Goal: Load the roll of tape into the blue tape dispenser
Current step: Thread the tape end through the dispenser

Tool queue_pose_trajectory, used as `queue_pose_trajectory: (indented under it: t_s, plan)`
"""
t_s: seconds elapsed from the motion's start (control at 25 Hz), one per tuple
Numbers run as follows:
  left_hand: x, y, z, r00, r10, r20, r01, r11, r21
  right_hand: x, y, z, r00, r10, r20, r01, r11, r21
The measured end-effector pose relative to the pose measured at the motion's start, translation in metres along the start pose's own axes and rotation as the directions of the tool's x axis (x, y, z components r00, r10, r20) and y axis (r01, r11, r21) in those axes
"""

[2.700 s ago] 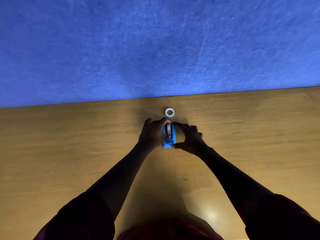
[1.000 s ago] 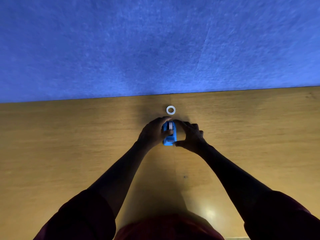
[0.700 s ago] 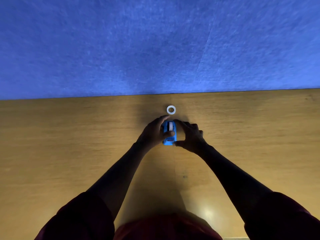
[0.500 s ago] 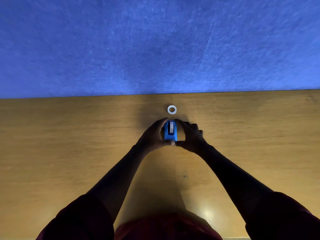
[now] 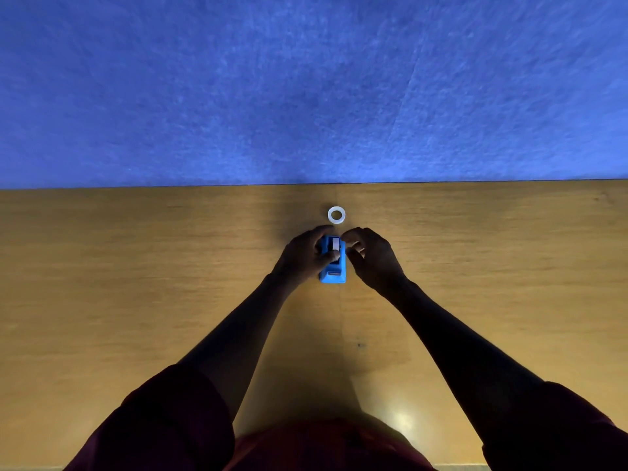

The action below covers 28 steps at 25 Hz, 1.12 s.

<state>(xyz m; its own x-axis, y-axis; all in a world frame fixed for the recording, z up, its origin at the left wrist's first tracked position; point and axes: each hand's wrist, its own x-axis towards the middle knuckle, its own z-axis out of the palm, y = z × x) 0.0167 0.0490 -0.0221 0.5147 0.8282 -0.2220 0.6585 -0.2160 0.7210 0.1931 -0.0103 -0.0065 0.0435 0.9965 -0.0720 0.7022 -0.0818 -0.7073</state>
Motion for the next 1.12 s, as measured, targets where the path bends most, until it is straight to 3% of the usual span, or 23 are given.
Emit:
queue_pose_trajectory:
  t_s: [0.72,1.12]
  plan:
    - [0.002,0.0,0.003,0.999,0.016,-0.039,-0.014,0.998,0.058,0.016,-0.011,0.002,0.999,0.006,0.034,-0.001,0.99,-0.14]
    - [0.005,-0.004,-0.004,0.999,-0.005,0.032,0.006,0.999,-0.042,0.016,-0.013,0.004,0.999,0.008,0.035,-0.003,0.988,-0.152]
